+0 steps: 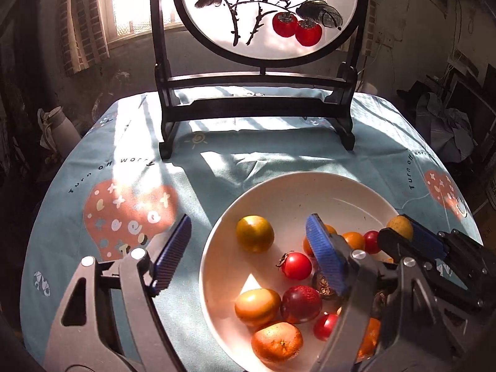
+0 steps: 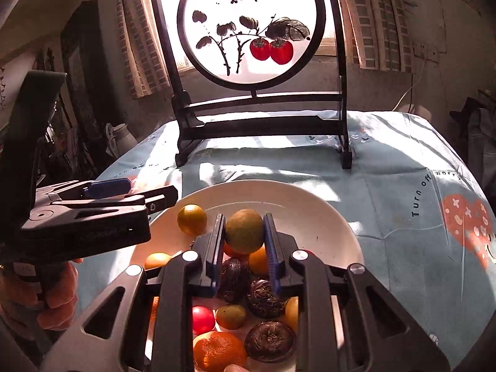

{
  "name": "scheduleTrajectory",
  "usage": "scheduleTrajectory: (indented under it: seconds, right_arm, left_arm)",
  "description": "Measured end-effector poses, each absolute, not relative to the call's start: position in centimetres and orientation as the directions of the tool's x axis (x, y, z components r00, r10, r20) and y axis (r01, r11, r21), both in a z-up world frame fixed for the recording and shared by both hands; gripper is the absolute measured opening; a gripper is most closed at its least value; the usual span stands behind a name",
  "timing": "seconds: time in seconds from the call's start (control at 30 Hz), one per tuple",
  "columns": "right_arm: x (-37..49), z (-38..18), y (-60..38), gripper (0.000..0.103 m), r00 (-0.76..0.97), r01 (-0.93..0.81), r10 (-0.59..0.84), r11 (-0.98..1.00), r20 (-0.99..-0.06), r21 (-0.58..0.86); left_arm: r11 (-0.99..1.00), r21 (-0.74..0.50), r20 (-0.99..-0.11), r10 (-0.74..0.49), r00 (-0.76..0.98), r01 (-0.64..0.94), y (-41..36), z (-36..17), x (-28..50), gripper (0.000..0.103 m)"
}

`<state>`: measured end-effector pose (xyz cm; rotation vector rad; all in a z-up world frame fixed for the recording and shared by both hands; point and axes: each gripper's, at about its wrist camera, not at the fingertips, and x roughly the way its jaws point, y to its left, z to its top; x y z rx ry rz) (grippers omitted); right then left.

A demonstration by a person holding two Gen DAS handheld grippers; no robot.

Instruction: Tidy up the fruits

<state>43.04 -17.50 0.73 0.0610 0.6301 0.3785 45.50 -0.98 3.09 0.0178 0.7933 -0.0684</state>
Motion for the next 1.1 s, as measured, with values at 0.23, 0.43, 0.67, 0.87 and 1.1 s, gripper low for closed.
scheduleTrajectory:
  seconds: [0.23, 0.43, 0.67, 0.87, 1.1]
  right_arm:
    - [44.4, 0.0, -16.6, 0.032, 0.715, -0.338, 0.364, 0.927, -0.596, 0.161]
    - [43.1, 0.9, -16.7, 0.061, 0.725, -0.324, 0.358, 0.931, -0.588, 0.168]
    - [37.6, 2.9, -18.2, 0.102, 0.735, -0.342, 0.367, 0.927, -0.571, 0.155]
    - [31.0, 3.1, -19.4, 0.102, 0.728, -0.381, 0.369, 0.918, -0.577, 0.106]
    - [24.3, 1.6, -20.0, 0.102, 0.702, -0.441, 0.388, 0.895, -0.597, 0.063]
  left_arm:
    - [0.998, 0.012, -0.684, -0.031, 0.729, 0.054, -0.3, 4.5, 42.9, 0.088]
    - [0.999, 0.004, -0.678, -0.034, 0.734, 0.050, 0.2, 5.3, 41.1, 0.088]
    - [0.998, -0.003, -0.649, -0.051, 0.759, 0.064, 0.0, 6.7, 37.1, 0.095]
    - [0.997, -0.006, -0.659, -0.062, 0.750, 0.077, -0.5, 6.5, 32.2, 0.098]
    - [0.995, 0.017, -0.667, -0.060, 0.742, 0.096, -1.0, 4.9, 25.6, 0.099]
